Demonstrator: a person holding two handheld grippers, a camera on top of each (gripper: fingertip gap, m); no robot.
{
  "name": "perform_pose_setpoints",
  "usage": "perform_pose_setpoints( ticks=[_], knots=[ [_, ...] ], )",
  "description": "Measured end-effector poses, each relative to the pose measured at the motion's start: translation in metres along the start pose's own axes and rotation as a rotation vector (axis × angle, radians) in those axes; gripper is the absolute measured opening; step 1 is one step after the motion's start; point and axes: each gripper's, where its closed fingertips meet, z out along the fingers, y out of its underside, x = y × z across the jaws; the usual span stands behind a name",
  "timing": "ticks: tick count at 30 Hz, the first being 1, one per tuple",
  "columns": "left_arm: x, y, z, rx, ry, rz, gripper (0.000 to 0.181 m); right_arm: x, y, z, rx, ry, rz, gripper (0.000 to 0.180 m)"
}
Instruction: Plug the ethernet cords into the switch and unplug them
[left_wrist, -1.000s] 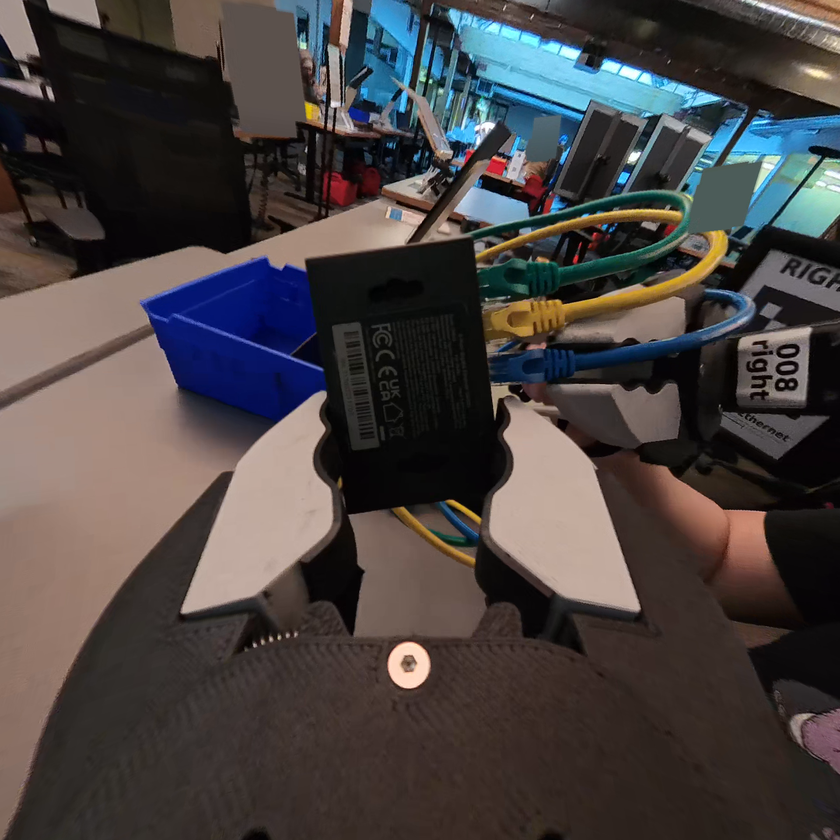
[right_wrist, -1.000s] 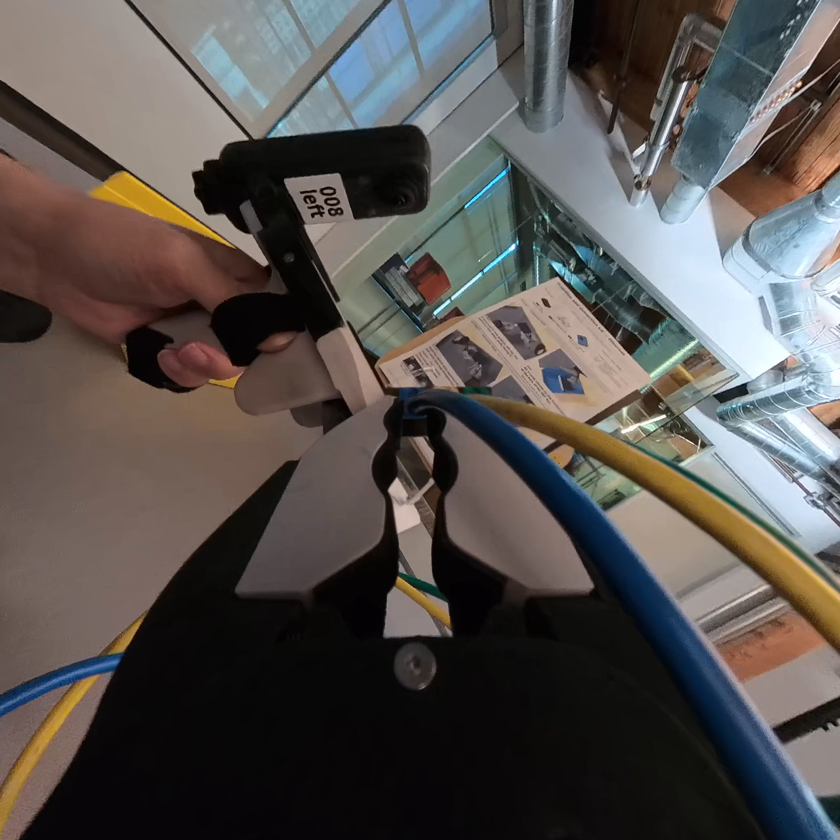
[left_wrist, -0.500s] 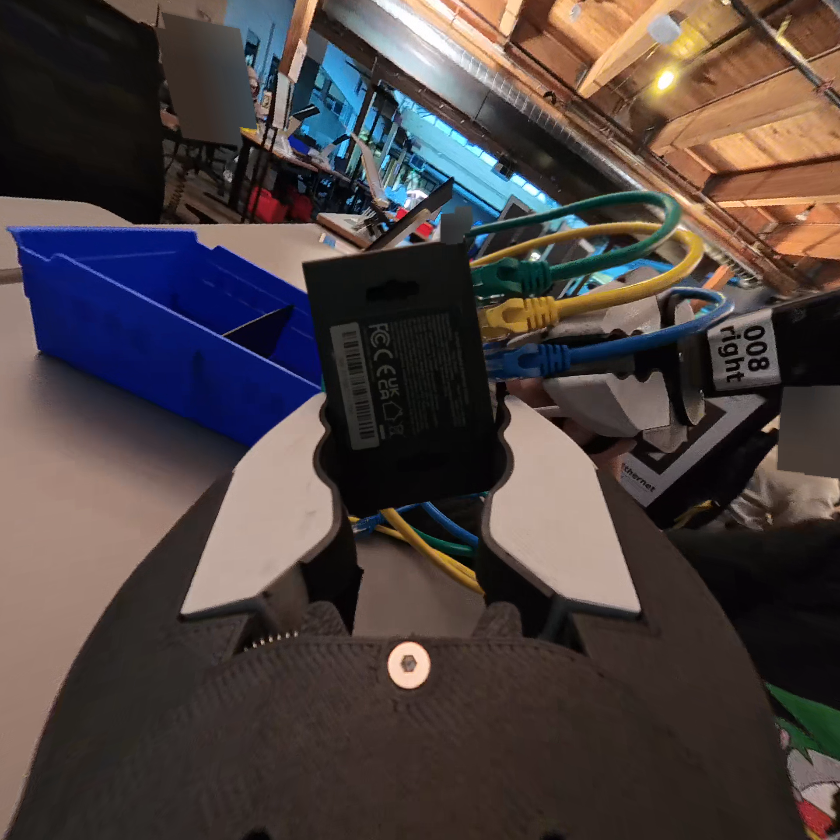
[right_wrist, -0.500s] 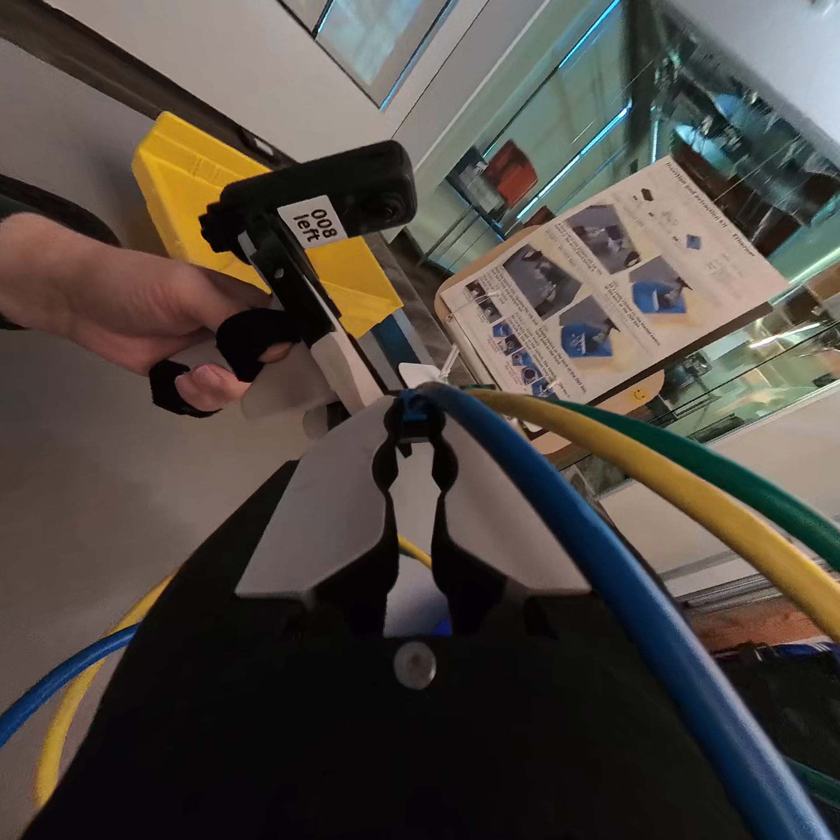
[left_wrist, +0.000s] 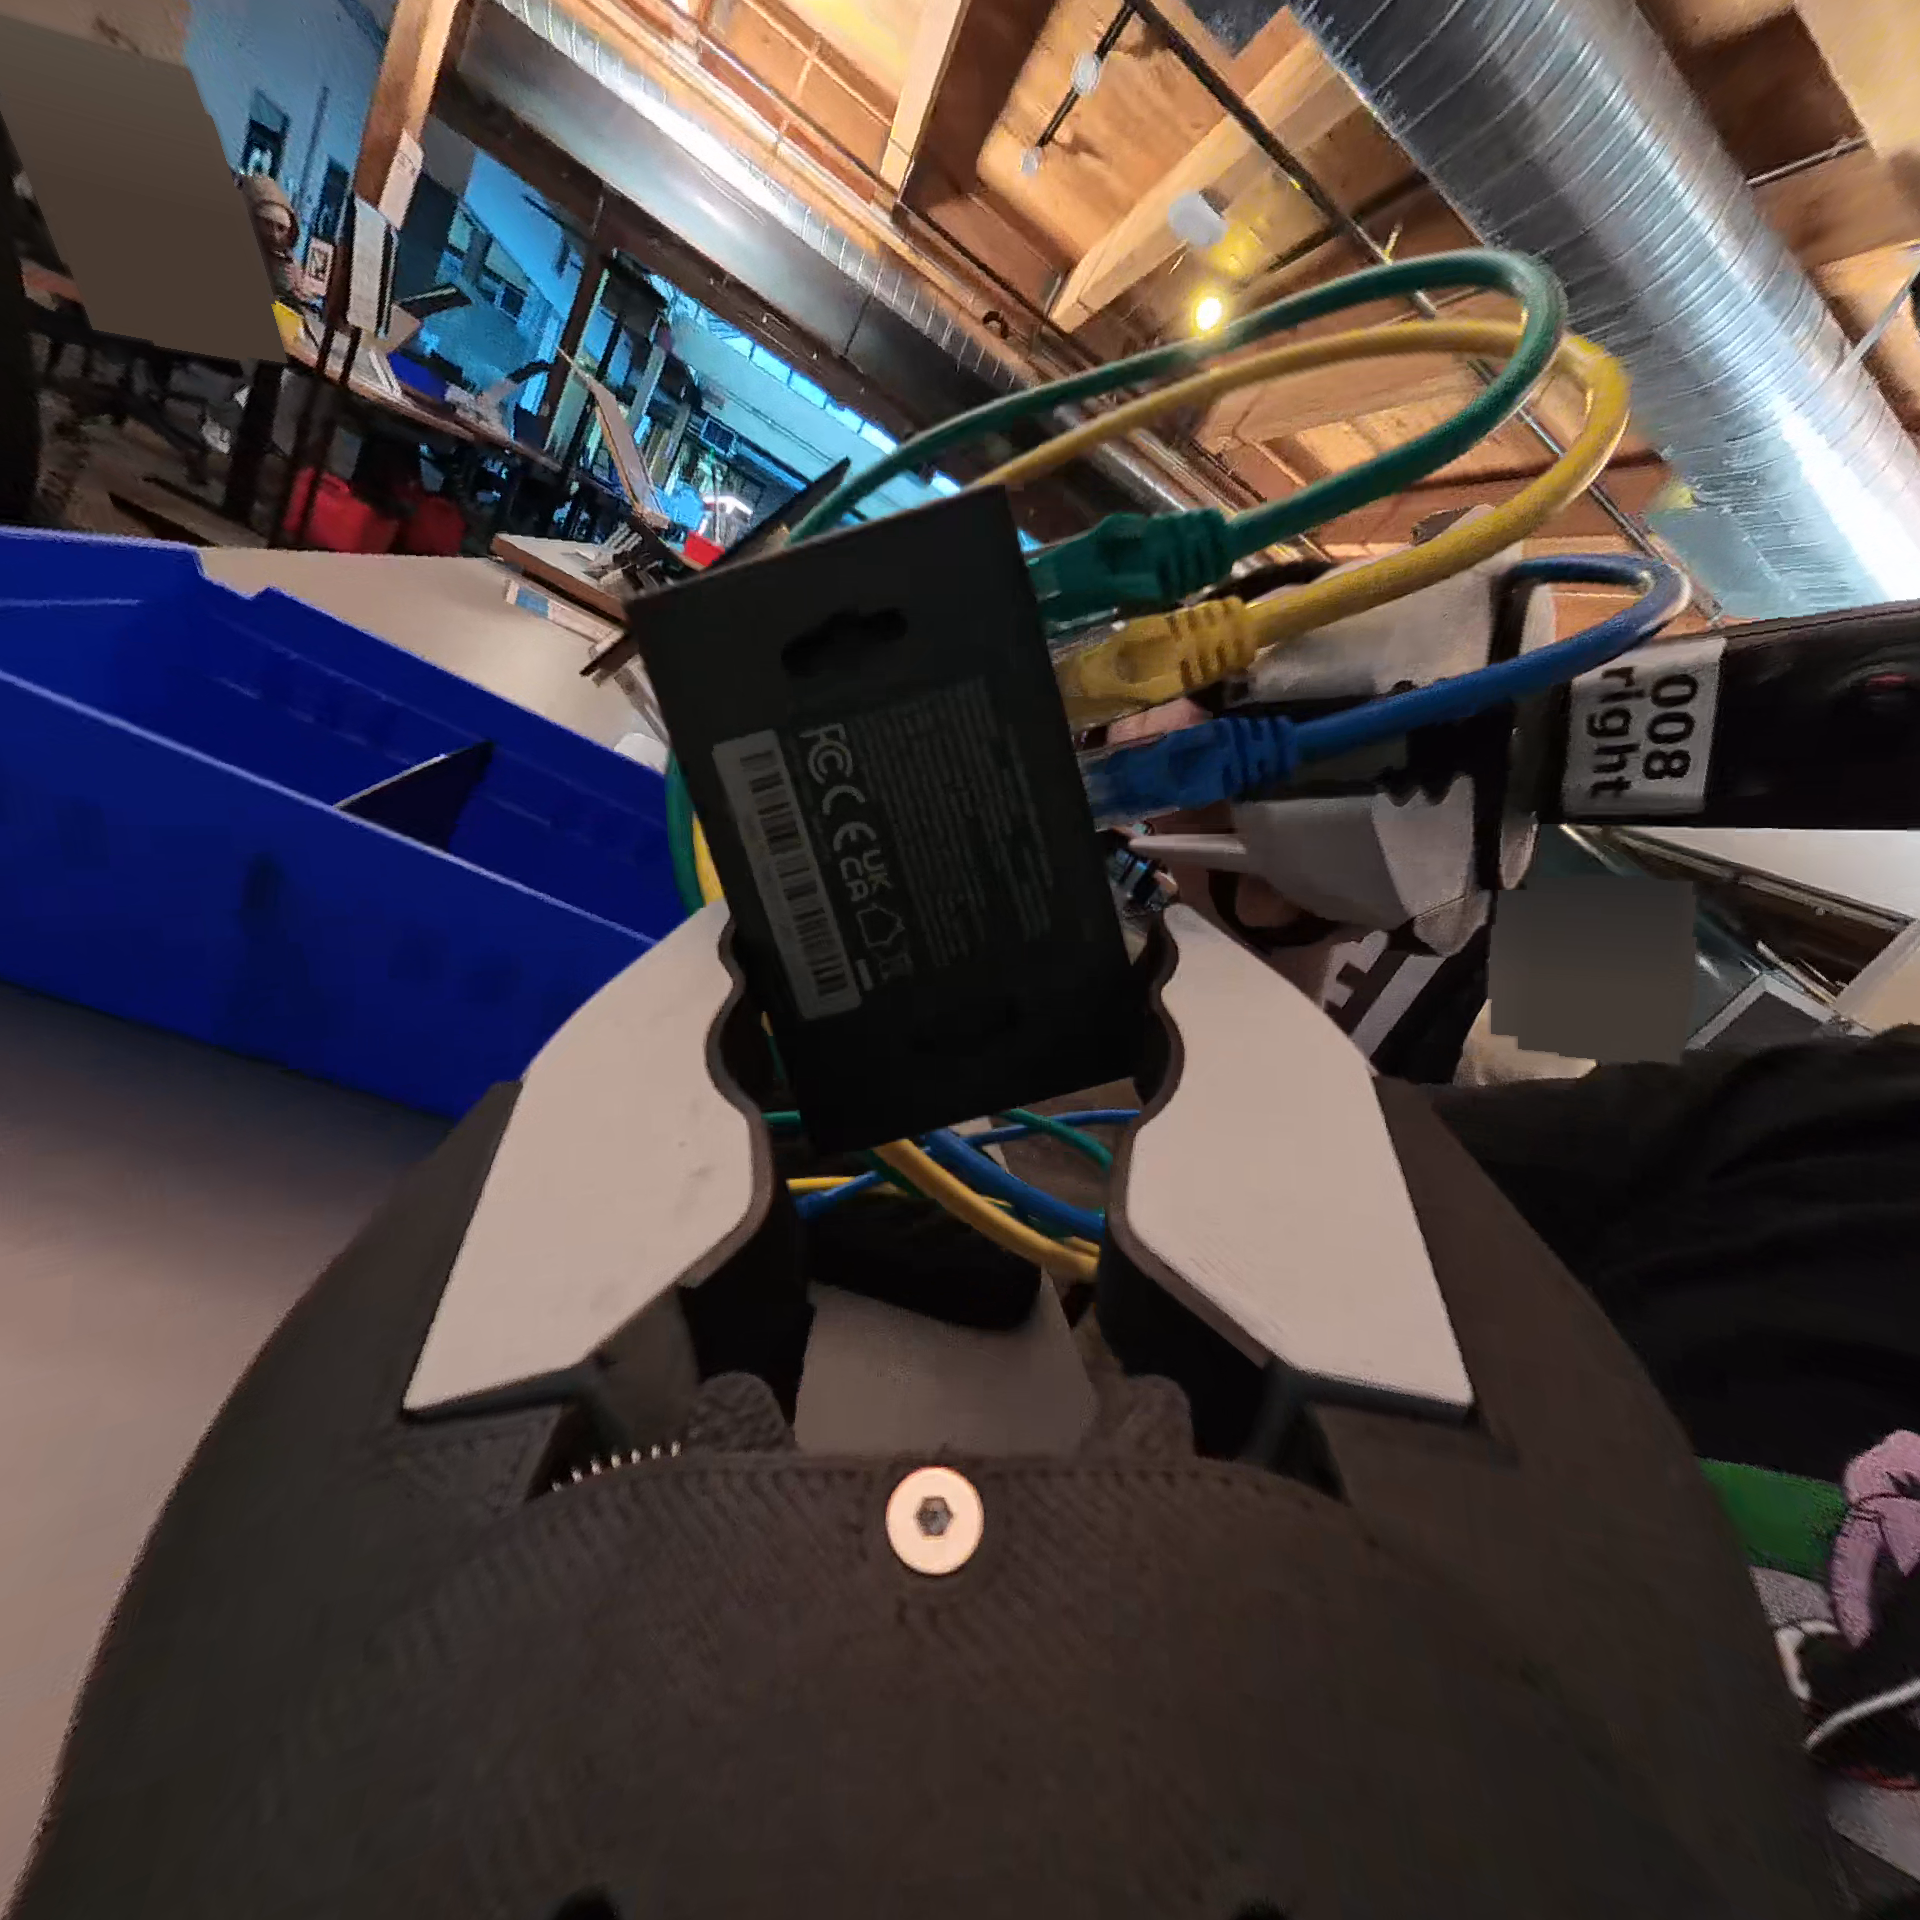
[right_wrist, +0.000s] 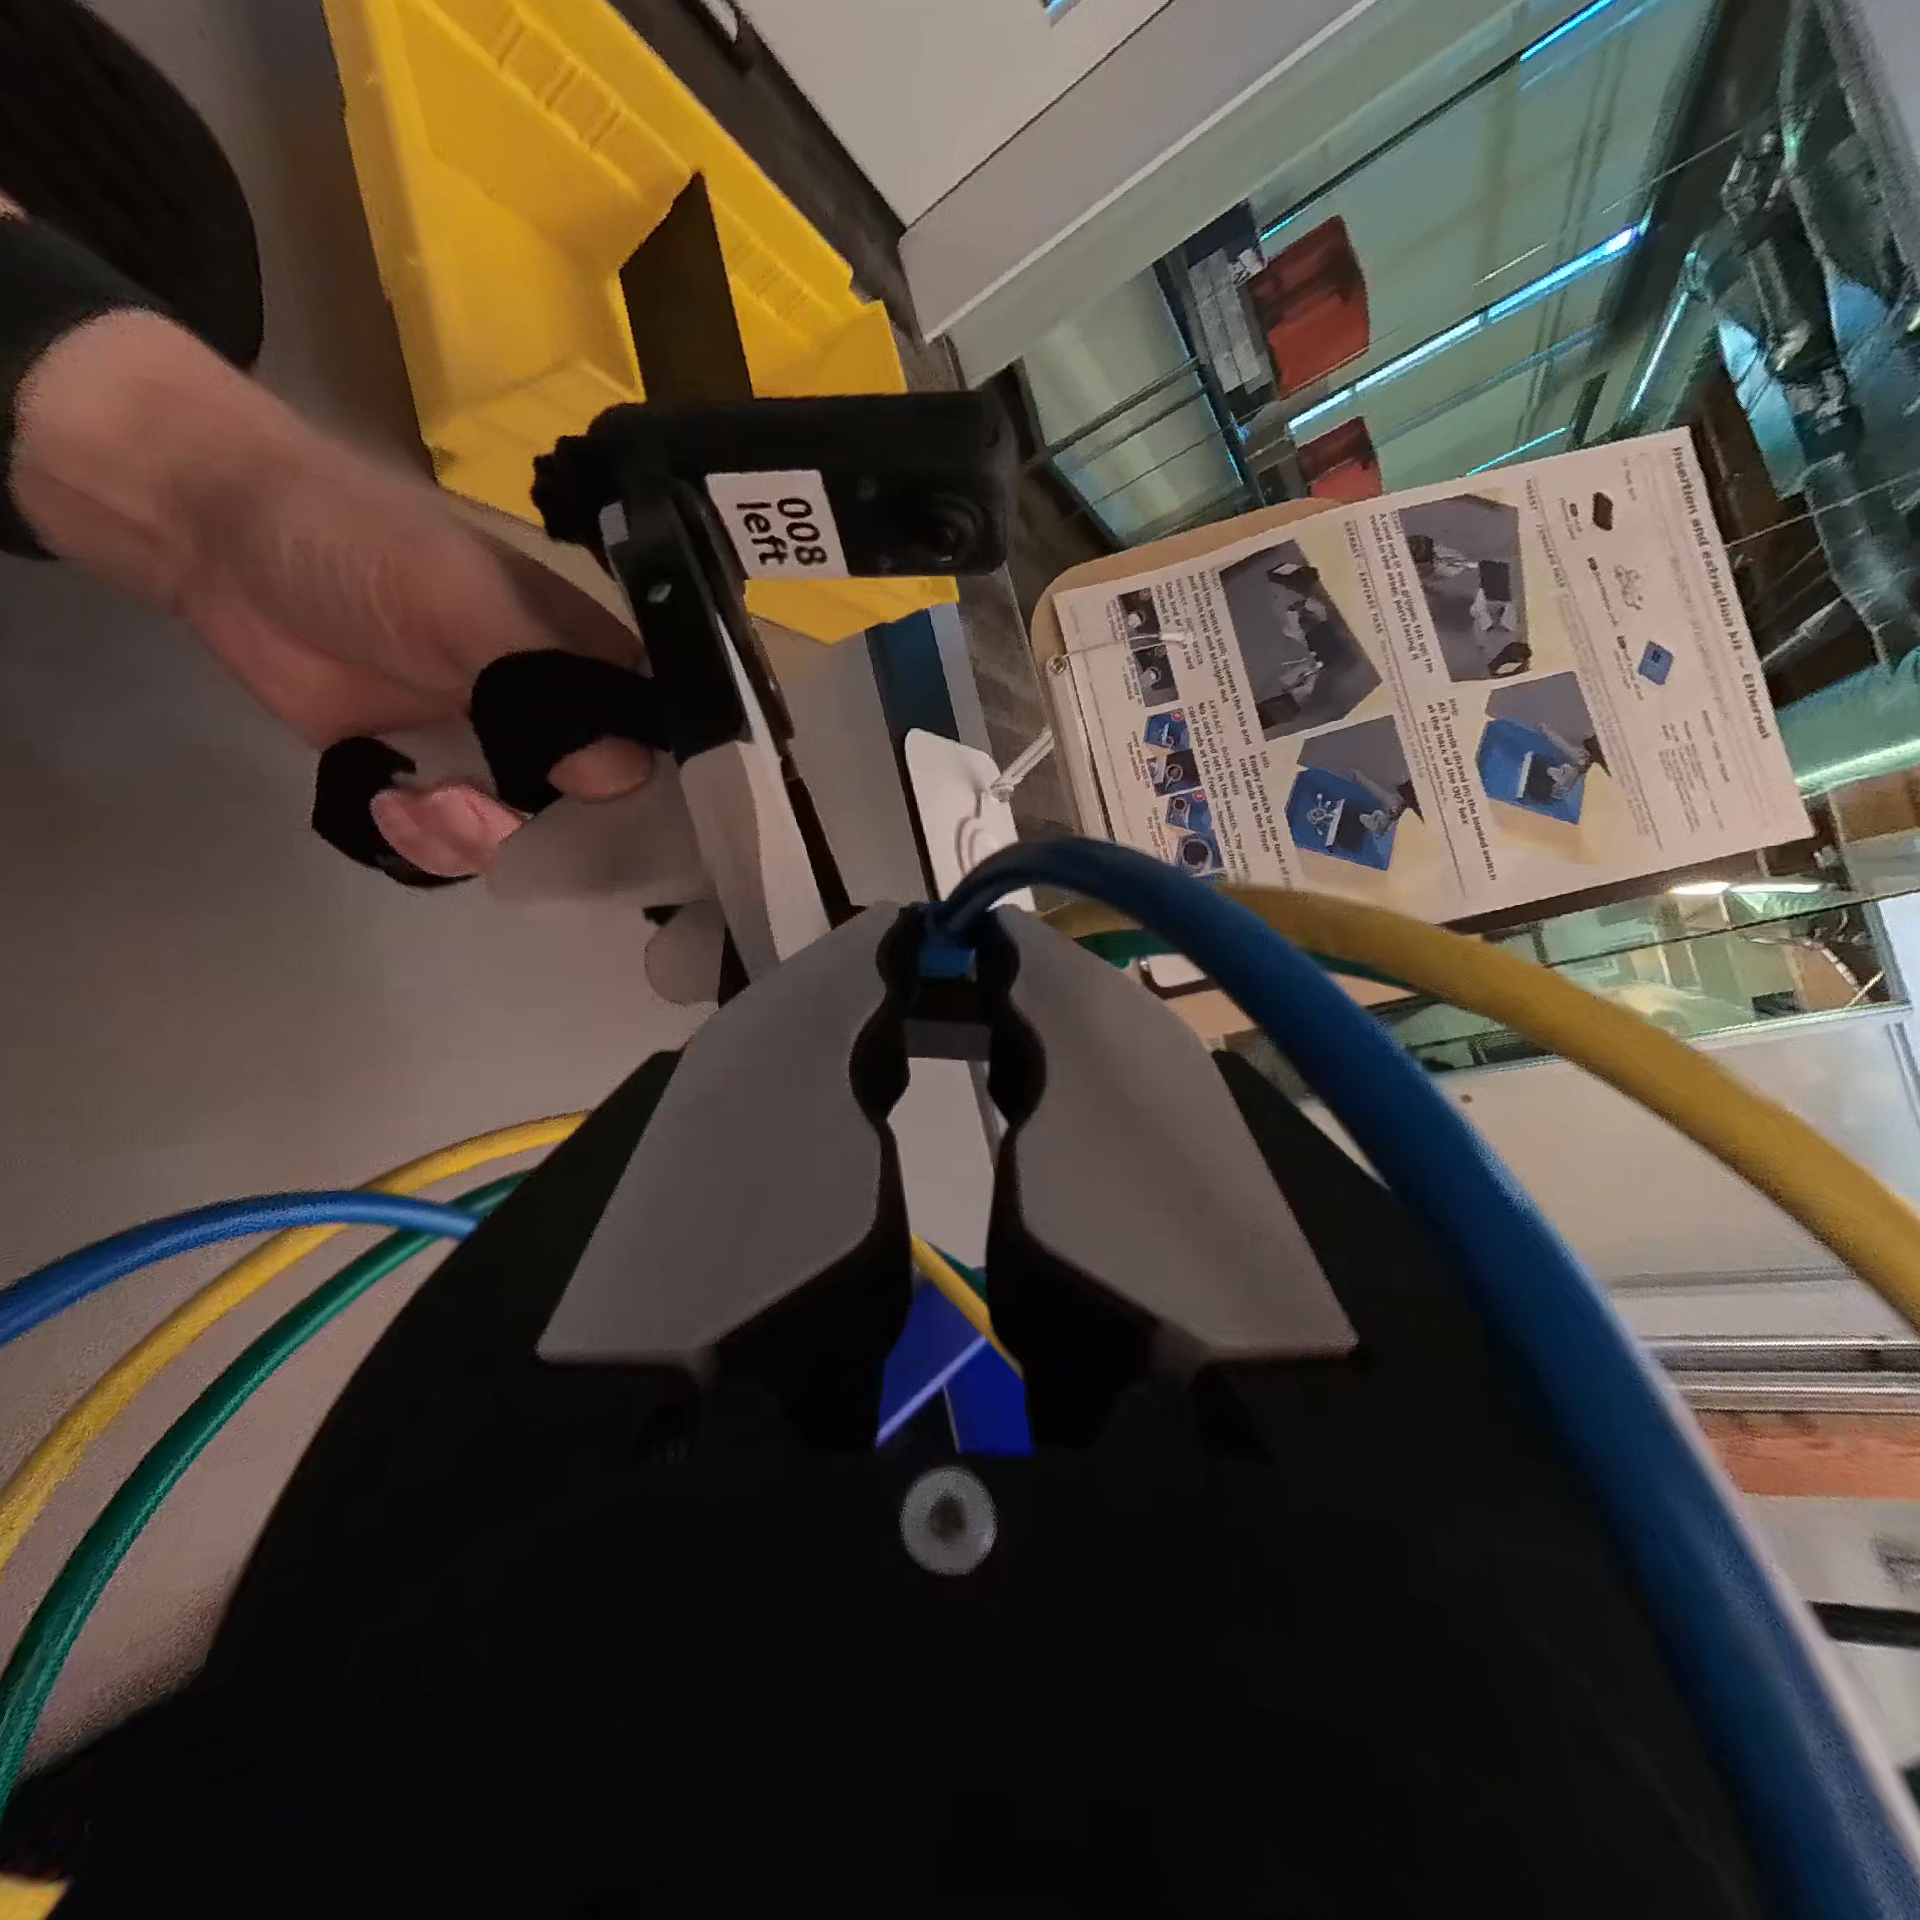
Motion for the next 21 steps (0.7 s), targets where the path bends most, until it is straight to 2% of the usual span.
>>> perform_pose_setpoints(
  ticks=[1, 5, 8, 15, 18, 21],
  knots=[
    [-0.001, -0.003, 0.001, 0.020, -0.003, 0.006, 0.068, 0.001, 0.001, -0.001, -0.013, -0.001, -0.017, 0.011],
    [-0.003, -0.016, 0.007, 0.144, 0.046, -0.066, 0.065, 0.007, 0.003, -0.001, -0.039, 0.005, -0.087, 0.011],
    [-0.004, -0.022, 0.013, 0.165, 0.075, -0.077, 0.065, 0.012, 0.005, -0.001, -0.069, -0.002, -0.133, 0.011],
    [-0.003, -0.052, 0.022, 0.136, -0.061, 0.214, 0.064, 0.036, 0.002, -0.009, -0.040, 0.051, -0.163, 0.012],
    [0.001, -0.071, 0.022, 0.181, -0.107, 0.304, 0.064, 0.048, -0.003, -0.013, -0.025, 0.088, -0.146, 0.012],
    [-0.003, -0.080, 0.024, 0.196, -0.156, 0.303, 0.064, 0.058, -0.002, -0.013, -0.046, 0.109, -0.152, 0.011]
  ],
)
